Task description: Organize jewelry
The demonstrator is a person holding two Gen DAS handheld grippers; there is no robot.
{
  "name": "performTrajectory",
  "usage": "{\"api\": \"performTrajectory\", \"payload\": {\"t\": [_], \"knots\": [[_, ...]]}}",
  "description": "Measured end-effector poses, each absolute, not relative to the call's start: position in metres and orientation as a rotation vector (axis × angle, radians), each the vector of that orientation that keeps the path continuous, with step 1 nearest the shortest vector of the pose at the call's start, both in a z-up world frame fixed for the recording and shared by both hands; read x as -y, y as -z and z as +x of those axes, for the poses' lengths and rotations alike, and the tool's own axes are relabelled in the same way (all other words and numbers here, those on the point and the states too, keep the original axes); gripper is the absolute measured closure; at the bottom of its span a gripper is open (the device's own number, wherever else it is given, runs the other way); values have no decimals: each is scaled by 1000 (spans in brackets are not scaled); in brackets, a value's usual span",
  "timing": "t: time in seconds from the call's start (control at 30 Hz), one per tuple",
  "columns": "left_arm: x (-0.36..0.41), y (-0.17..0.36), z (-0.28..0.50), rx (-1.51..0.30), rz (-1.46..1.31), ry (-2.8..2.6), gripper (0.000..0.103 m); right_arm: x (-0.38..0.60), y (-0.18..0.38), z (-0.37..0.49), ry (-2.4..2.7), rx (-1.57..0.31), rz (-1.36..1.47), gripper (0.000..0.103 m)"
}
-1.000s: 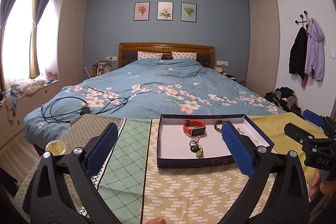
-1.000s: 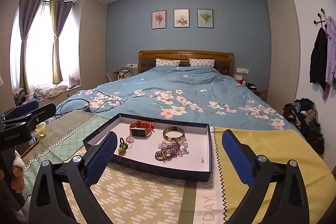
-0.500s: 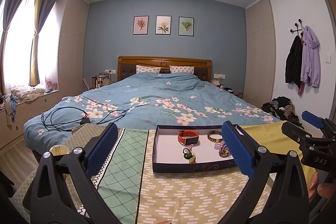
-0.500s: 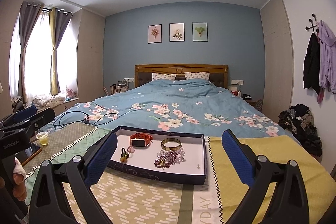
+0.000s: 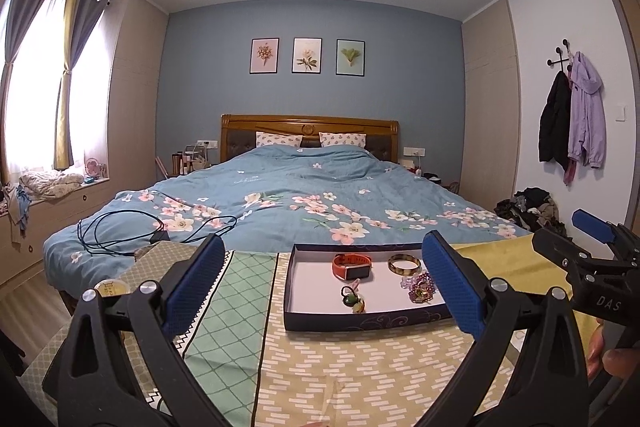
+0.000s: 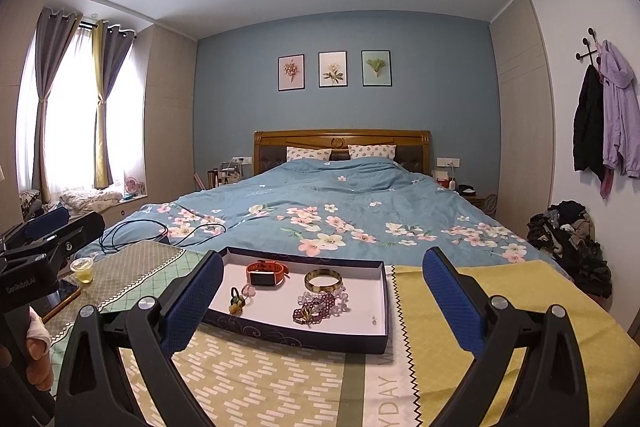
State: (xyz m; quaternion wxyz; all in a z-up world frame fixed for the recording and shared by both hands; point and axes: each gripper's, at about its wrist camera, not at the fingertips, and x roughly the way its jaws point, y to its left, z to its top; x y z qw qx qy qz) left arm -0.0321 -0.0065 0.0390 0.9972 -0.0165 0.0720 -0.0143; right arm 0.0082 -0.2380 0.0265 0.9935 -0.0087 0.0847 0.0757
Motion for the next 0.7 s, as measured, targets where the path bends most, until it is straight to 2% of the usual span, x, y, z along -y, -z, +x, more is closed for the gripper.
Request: {"api": "performTrajectory", "payload": {"t": [0.7], "knots": [[11, -35, -32, -152, -36, 51, 6, 241, -30, 2, -124, -165, -8, 6]]}}
